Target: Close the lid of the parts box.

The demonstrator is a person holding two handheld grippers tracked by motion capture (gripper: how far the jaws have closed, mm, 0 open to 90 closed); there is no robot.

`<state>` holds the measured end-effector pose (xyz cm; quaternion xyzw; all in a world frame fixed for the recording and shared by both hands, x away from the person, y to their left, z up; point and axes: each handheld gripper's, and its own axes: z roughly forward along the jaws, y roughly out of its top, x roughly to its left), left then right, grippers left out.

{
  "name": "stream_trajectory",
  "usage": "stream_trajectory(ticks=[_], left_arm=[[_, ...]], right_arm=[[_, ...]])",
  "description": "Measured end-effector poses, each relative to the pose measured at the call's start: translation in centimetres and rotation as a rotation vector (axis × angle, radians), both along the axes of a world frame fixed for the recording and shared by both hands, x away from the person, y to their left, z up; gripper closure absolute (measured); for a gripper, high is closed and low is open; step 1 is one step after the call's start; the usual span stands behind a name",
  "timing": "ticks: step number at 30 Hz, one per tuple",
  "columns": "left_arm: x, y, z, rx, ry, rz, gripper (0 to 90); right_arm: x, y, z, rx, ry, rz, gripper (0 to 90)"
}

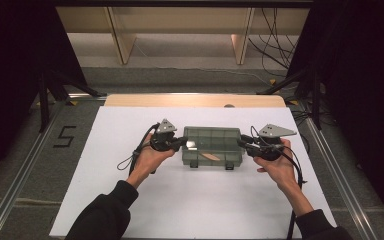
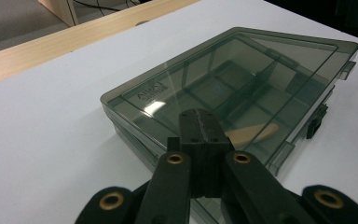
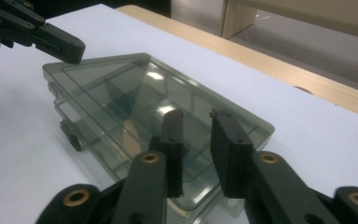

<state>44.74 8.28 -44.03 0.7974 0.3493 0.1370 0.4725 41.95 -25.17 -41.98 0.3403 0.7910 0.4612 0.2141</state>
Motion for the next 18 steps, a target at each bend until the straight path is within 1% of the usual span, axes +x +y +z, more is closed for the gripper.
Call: stream_trajectory(ticks=[1, 2, 3, 4, 5, 6, 7, 8, 9, 10, 11, 12, 13, 14, 15, 16, 17, 18], left_arm=[[-0.1, 0.1, -0.1, 0.018, 0.0, -0.008, 89.9], [-0.2, -0.1, -0.2, 0.005, 0.005, -0.004, 89.9], [-0.2, 0.0, -0.3, 0.029, 0.003, -0.018, 89.9], [-0.3, 0.0, -0.4, 0.028, 0.001, -0.015, 89.9], [-0.3, -0.2, -0.5, 0.011, 0.005, -0.006, 89.9], [-0.4, -0.2, -0.5, 0.013, 0.005, -0.007, 89.9], [-0.4, -0.1, -0.5, 0.033, 0.004, -0.02, 89.9], [-0.4, -0.1, -0.6, 0.032, 0.006, -0.025, 89.9], [-0.4, -0.1, -0.6, 0.031, 0.008, -0.025, 89.9], [-0.6, -0.3, -0.7, 0.015, 0.007, -0.011, 89.9], [-0.6, -0.1, -0.7, 0.039, 0.005, -0.03, 89.9], [-0.6, -0.1, -0.8, 0.041, 0.008, -0.031, 89.9], [-0.6, -0.3, -1.0, 0.023, 0.011, -0.022, 89.9], [-0.6, -0.2, -1.0, 0.042, 0.008, -0.034, 89.9], [-0.7, -0.3, -1.2, 0.028, 0.012, -0.021, 89.9], [-0.8, -0.3, -1.3, 0.028, 0.016, -0.022, 89.9], [-0.7, -0.2, -1.3, 0.051, 0.015, -0.039, 89.9], [-0.7, -0.2, -1.3, 0.053, 0.012, -0.036, 89.9]], right_arm=[[0.0, 0.1, -0.1, 0.006, 0.006, 0.007, 77.8], [-0.1, 0.1, -0.2, -0.007, 0.013, 0.003, 79.5], [0.0, 0.0, -0.3, -0.017, -0.003, 0.006, 80.5], [0.0, 0.1, -0.5, -0.014, 0.004, 0.012, 81.4], [0.0, 0.0, -0.6, -0.019, 0.017, 0.013, 82.1], [0.0, 0.0, -0.7, -0.024, 0.012, 0.006, 82.9], [0.0, 0.0, -0.8, -0.031, 0.012, 0.01, 83.2], [0.0, 0.0, -0.9, -0.026, 0.026, 0.008, 83.9], [0.0, 0.0, -1.0, -0.033, 0.015, 0.012, 84.1], [0.0, 0.0, -1.2, -0.039, 0.02, 0.014, 84.5], [0.0, 0.0, -1.3, -0.042, 0.029, 0.015, 84.9], [0.1, 0.0, -1.5, -0.047, 0.021, 0.017, 85.1], [0.1, 0.0, -1.6, -0.045, 0.025, 0.021, 85.2], [0.0, 0.0, -1.7, -0.047, 0.025, 0.02, 85.4], [0.0, 0.0, -1.7, -0.048, 0.023, 0.02, 85.6], [0.0, 0.0, -1.8, -0.054, 0.025, 0.021, 85.8], [0.1, 0.0, -1.8, -0.058, 0.02, 0.022, 85.9], [0.1, 0.0, -1.9, -0.062, 0.022, 0.026, 86.1]])
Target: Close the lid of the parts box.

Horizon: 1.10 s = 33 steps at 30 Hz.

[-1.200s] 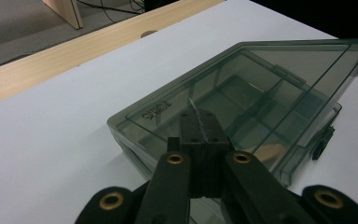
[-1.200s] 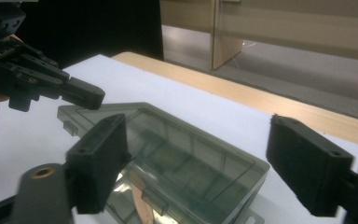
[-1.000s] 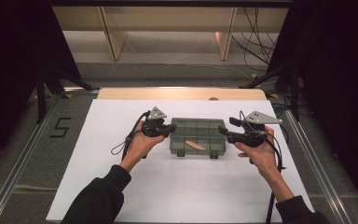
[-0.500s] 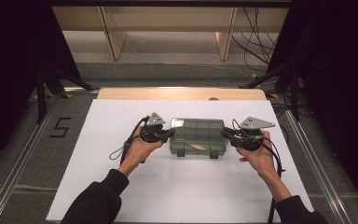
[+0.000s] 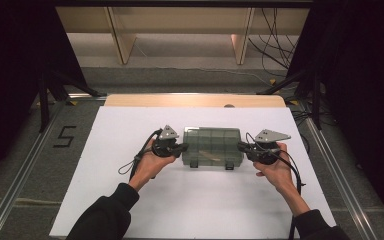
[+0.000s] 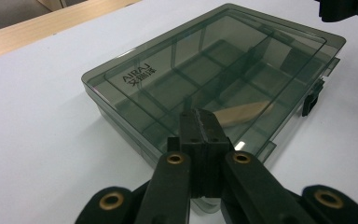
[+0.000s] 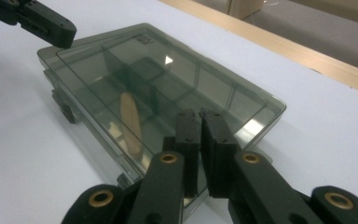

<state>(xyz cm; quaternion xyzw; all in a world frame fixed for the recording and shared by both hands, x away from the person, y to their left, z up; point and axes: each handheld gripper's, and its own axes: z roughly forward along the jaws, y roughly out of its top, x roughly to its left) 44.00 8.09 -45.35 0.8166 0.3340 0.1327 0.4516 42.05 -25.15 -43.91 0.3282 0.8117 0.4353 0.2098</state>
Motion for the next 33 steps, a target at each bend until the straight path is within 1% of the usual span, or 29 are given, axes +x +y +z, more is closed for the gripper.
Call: stream_trajectory(ticks=[1, 2, 3, 5, 9, 10, 11, 12, 14, 15, 18, 19, 20, 21, 23, 24, 25, 26, 27, 28, 29, 30, 31, 33], left_arm=[[0.0, -0.1, -0.1, -0.021, 0.014, 0.002, 89.9], [-0.1, -0.1, -0.2, -0.02, 0.007, 0.009, 89.9], [-0.1, 0.0, -0.2, 0.003, 0.002, 0.0, 89.9], [-0.1, 0.0, -0.2, 0.003, 0.009, -0.005, 89.9], [-0.1, 0.0, -0.4, -0.001, 0.011, 0.0, 89.9], [-0.1, 0.1, -0.3, 0.011, 0.012, -0.01, 89.9], [-0.1, 0.1, -0.4, 0.004, 0.007, 0.001, 89.9], [-0.1, 0.1, -0.4, 0.003, 0.009, -0.004, 89.9], [-0.2, 0.2, -0.4, -0.002, 0.013, 0.004, 89.9], [-0.2, 0.2, -0.4, -0.002, 0.012, 0.004, 89.9], [-0.2, 0.2, -0.4, 0.006, 0.007, 0.002, 89.9], [-0.2, 0.3, -0.4, 0.008, 0.007, -0.004, 89.9], [-0.2, 0.2, -0.5, -0.005, 0.007, 0.005, 89.9], [-0.2, 0.3, -0.4, 0.008, 0.006, -0.002, 89.9], [-0.3, 0.2, -0.5, 0.006, 0.001, 0.003, 89.9], [-0.3, 0.3, -0.5, 0.013, 0.002, 0.002, 89.9], [-0.3, 0.2, -0.6, 0.005, 0.007, -0.002, 89.9], [-0.3, 0.2, -0.6, 0.008, 0.011, -0.008, 89.9], [-0.3, 0.2, -0.7, 0.008, 0.005, -0.005, 89.9], [-0.4, 0.1, -0.8, -0.013, 0.004, 0.013, 89.9], [-0.4, 0.1, -0.8, -0.01, 0.005, 0.011, 89.9], [-0.3, 0.3, -0.7, 0.008, 0.003, 0.0, 89.9], [-0.3, 0.3, -0.7, 0.012, 0.01, -0.007, 89.9], [-0.4, 0.3, -0.8, 0.008, 0.007, 0.001, 89.9]], right_arm=[[0.0, 0.0, -0.1, -0.001, 0.006, 0.005, 86.3], [0.0, 0.0, -0.3, -0.009, 0.011, 0.006, 86.5], [0.0, 0.0, -0.4, -0.011, 0.013, 0.002, 86.6], [0.1, 0.0, -0.6, -0.021, 0.017, 0.01, 87.0], [0.1, 0.1, -0.8, -0.031, 0.024, 0.011, 87.5], [0.1, 0.1, -0.9, -0.035, 0.025, 0.013, 87.5], [0.1, 0.1, -1.0, -0.039, 0.028, 0.022, 87.5], [0.1, 0.1, -1.0, -0.042, 0.03, 0.018, 87.5], [0.1, 0.2, -1.1, -0.042, 0.035, 0.02, 87.5], [0.1, 0.3, -1.1, -0.052, 0.034, 0.03, 87.5], [0.1, 0.3, -1.3, -0.06, 0.033, 0.03, 87.6], [0.1, 0.3, -1.3, -0.06, 0.04, 0.03, 87.5], [0.1, 0.3, -1.3, -0.059, 0.039, 0.029, 87.6], [0.1, 0.3, -1.3, -0.061, 0.04, 0.029, 87.6], [0.1, 0.3, -1.3, -0.062, 0.035, 0.029, 87.6], [0.1, 0.3, -1.4, -0.065, 0.042, 0.034, 87.6], [0.1, 0.4, -1.4, -0.066, 0.039, 0.031, 87.6], [0.1, 0.4, -1.5, -0.066, 0.045, 0.03, 87.5], [0.1, 0.4, -1.6, -0.067, 0.047, 0.028, 87.6], [0.1, 0.4, -1.6, -0.069, 0.048, 0.028, 87.6], [0.1, 0.4, -1.6, -0.07, 0.045, 0.03, 87.6], [0.1, 0.5, -1.6, -0.069, 0.048, 0.032, 87.6], [0.1, 0.5, -1.7, -0.071, 0.05, 0.035, 87.6], [0.1, 0.5, -1.8, -0.072, 0.046, 0.033, 87.6]])
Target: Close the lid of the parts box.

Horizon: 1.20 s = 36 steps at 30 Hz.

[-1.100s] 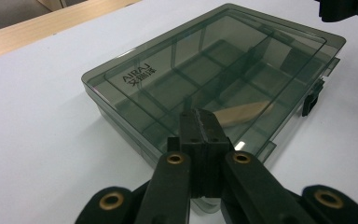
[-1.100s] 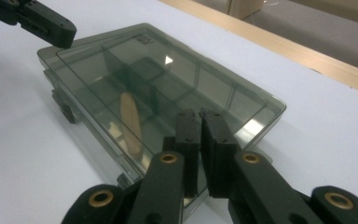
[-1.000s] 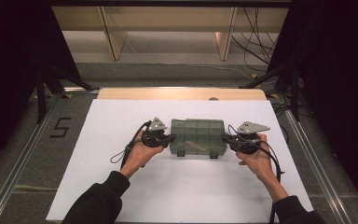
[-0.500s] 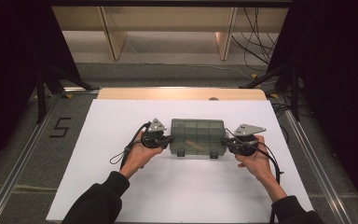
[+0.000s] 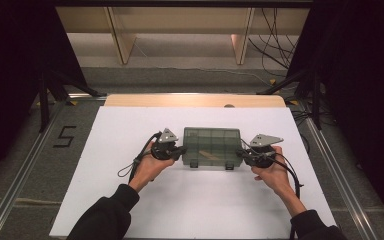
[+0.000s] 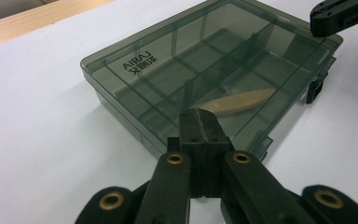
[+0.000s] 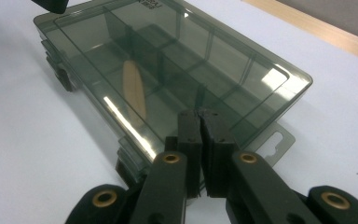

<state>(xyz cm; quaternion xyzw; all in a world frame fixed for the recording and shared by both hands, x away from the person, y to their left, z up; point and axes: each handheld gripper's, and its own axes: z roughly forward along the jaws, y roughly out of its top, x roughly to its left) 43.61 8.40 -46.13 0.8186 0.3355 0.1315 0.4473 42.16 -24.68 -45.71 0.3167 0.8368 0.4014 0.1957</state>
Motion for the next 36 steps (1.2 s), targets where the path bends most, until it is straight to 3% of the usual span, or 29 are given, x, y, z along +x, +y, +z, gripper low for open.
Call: stream_trajectory(ticks=[4, 5, 7, 8, 12, 14, 19, 20, 28, 36], left_arm=[[-0.2, -0.2, -0.2, -0.02, 0.004, 0.021, 89.9], [-0.2, -0.1, -0.1, -0.001, 0.0, 0.008, 89.9], [-0.2, -0.2, -0.2, -0.017, -0.005, 0.019, 89.9], [-0.2, -0.1, -0.1, 0.004, -0.007, 0.015, 89.8], [-0.3, -0.2, 0.0, 0.004, -0.009, 0.006, 89.6], [-0.3, -0.3, 0.0, -0.019, -0.009, 0.013, 89.1], [-0.4, -0.2, 0.2, -0.025, -0.027, 0.021, 88.0], [-0.4, 0.0, 0.3, -0.004, -0.029, 0.007, 87.7], [-0.9, 0.2, 1.1, -0.042, -0.049, 0.009, 83.7], [-1.5, 0.6, 2.0, -0.082, -0.058, 0.008, 72.9]], right_arm=[[0.0, 0.1, -0.1, 0.007, 0.003, -0.002, 87.6], [0.0, 0.1, -0.2, 0.009, 0.002, 0.0, 87.5], [0.0, 0.1, -0.2, 0.019, 0.004, -0.015, 86.2], [0.0, 0.1, -0.2, 0.023, 0.007, -0.016, 85.5], [-0.2, 0.1, -0.1, 0.046, 0.013, -0.028, 80.4], [-0.1, 0.0, -0.1, 0.052, 0.004, -0.037, 78.2], [-0.1, -0.4, 0.4, 0.104, -0.019, -0.06, 72.5], [-0.2, -0.5, 0.5, 0.108, -0.022, -0.063, 71.6], [-0.5, -0.3, 1.1, 0.159, -0.032, -0.087, 57.7], [-1.4, 0.0, 2.4, 0.219, -0.077, -0.105, 42.5]])
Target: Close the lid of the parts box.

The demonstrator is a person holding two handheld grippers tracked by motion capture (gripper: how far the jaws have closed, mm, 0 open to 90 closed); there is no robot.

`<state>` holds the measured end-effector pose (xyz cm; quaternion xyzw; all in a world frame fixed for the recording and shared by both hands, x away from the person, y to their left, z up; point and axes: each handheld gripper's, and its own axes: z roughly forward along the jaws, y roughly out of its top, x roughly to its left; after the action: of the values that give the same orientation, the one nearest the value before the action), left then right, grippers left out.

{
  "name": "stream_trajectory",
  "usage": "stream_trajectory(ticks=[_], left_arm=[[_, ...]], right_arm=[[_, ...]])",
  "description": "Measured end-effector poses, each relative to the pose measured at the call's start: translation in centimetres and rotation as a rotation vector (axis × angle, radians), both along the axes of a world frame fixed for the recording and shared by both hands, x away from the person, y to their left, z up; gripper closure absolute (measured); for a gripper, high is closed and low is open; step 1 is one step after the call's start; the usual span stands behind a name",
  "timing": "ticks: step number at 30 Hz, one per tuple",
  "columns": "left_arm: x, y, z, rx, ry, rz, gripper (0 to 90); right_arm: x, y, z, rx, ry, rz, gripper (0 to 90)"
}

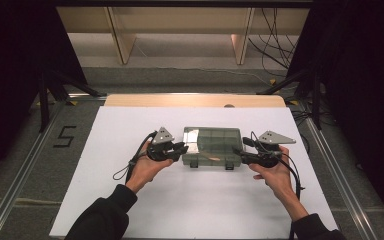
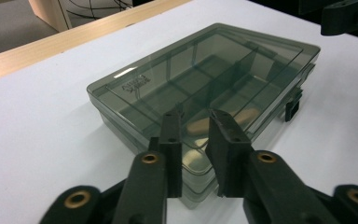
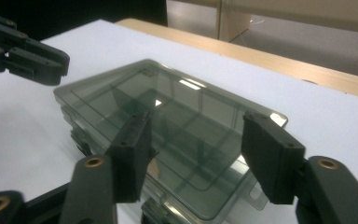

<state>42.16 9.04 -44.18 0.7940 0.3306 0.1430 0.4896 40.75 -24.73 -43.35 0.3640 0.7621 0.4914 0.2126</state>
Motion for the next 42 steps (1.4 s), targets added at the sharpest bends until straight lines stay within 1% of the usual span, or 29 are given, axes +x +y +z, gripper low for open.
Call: stream_trajectory(ticks=[1, 2, 3, 5, 7, 8, 9, 11, 13, 15, 16, 18, 19, 20, 22, 24, 25, 27, 28, 30, 31, 33, 34, 36, 37, 38, 39, 40, 42], left_arm=[[-0.1, 0.0, 0.1, -0.006, -0.001, 0.003, 70.9], [-0.1, 0.1, 0.2, -0.012, 0.004, 0.005, 68.6], [-0.2, 0.2, 0.2, -0.019, 0.008, 0.009, 67.1], [-0.3, 0.4, 0.4, -0.03, 0.007, 0.011, 64.7], [-0.6, 0.6, 0.7, -0.03, -0.003, 0.016, 61.2], [-0.7, 0.7, 0.8, -0.04, -0.008, 0.018, 59.4], [-0.8, 0.7, 0.8, -0.051, -0.013, 0.018, 57.4], [-1.1, 0.9, 1.1, -0.058, -0.022, 0.021, 53.5], [-1.3, 1.1, 1.2, -0.072, -0.027, 0.023, 47.9], [-1.5, 1.3, 1.3, -0.079, -0.031, 0.025, 45.1], [-1.6, 1.3, 1.3, -0.089, -0.028, 0.021, 44.5], [-2.0, 1.5, 1.5, -0.094, -0.043, 0.008, 43.2], [-2.1, 1.5, 1.5, -0.098, -0.048, 0.004, 42.9], [-2.2, 1.6, 1.6, -0.102, -0.051, -0.001, 42.2], [-2.6, 1.8, 1.8, -0.108, -0.06, -0.013, 40.5], [-2.9, 2.0, 1.9, -0.112, -0.069, -0.02, 39.6], [-3.1, 2.2, 1.9, -0.113, -0.072, -0.018, 39.2], [-3.4, 2.5, 2.0, -0.116, -0.081, -0.016, 38.1], [-3.6, 2.7, 2.1, -0.118, -0.085, -0.015, 37.6], [-4.0, 3.0, 2.1, -0.13, -0.092, -0.02, 36.9], [-4.2, 3.1, 2.1, -0.134, -0.092, -0.025, 36.0], [-4.6, 3.3, 2.0, -0.132, -0.098, -0.031, 34.9], [-4.7, 3.4, 2.0, -0.133, -0.102, -0.033, 34.7], [-5.1, 3.5, 1.9, -0.124, -0.102, -0.025, 33.5], [-5.2, 3.6, 1.9, -0.119, -0.107, -0.032, 33.0], [-5.3, 3.7, 1.9, -0.12, -0.101, -0.024, 32.8], [-5.4, 3.8, 1.9, -0.119, -0.106, -0.026, 32.3], [-5.5, 4.0, 2.0, -0.122, -0.104, -0.022, 32.0], [-5.6, 4.2, 2.0, -0.13, -0.111, -0.016, 31.5]], right_arm=[[-0.1, 0.0, 0.1, 0.009, -0.002, -0.008, 41.2], [-0.1, 0.1, 0.1, 0.026, -0.025, -0.007, 40.1], [-0.4, 0.1, 0.3, 0.019, -0.004, -0.008, 39.2], [-0.5, 0.1, 0.5, 0.022, -0.019, -0.011, 37.1], [-0.7, 0.2, 0.6, 0.037, -0.011, -0.02, 35.4], [-0.8, 0.1, 0.7, 0.03, -0.011, -0.016, 33.6], [-0.9, 0.3, 0.7, 0.042, -0.01, -0.032, 32.3], [-1.2, 0.5, 0.8, 0.053, 0.02, -0.031, 32.2], [-1.5, 0.7, 0.9, 0.052, 0.013, -0.026, 31.1], [-1.8, 0.9, 1.2, 0.056, 0.01, -0.019, 30.8], [-1.9, 1.0, 1.2, 0.072, -0.004, -0.022, 30.5], [-2.3, 1.1, 1.3, 0.076, 0.0, -0.018, 29.9], [-2.3, 1.1, 1.3, 0.072, -0.033, -0.013, 29.9], [-2.5, 1.1, 1.3, 0.063, -0.026, -0.017, 29.6], [-2.8, 1.2, 1.3, 0.076, 0.001, -0.016, 28.5], [-3.1, 1.2, 1.3, 0.092, 0.005, -0.007, 28.5], [-3.1, 1.2, 1.3, 0.081, -0.027, -0.008, 28.0], [-3.5, 1.3, 1.4, 0.095, -0.005, -0.004, 27.2], [-3.6, 1.3, 1.4, 0.101, -0.009, -0.004, 27.0], [-3.7, 1.2, 1.5, 0.087, -0.051, 0.0, 26.6], [-3.8, 1.2, 1.5, 0.096, -0.057, 0.001, 26.4], [-4.3, 1.3, 1.6, 0.092, -0.02, -0.003, 26.0], [-4.3, 1.2, 1.5, 0.094, -0.045, 0.003, 26.0], [-4.6, 1.3, 1.6, 0.093, -0.016, 0.011, 25.6], [-4.7, 1.4, 1.5, 0.103, -0.027, 0.007, 25.1], [-4.8, 1.4, 1.5, 0.104, -0.03, 0.01, 25.1], [-5.0, 1.4, 1.6, 0.093, -0.021, 0.004, 25.0], [-4.8, 1.4, 1.4, 0.095, -0.065, 0.015, 24.9], [-5.0, 1.5, 1.4, 0.092, -0.073, 0.01, 24.9]])
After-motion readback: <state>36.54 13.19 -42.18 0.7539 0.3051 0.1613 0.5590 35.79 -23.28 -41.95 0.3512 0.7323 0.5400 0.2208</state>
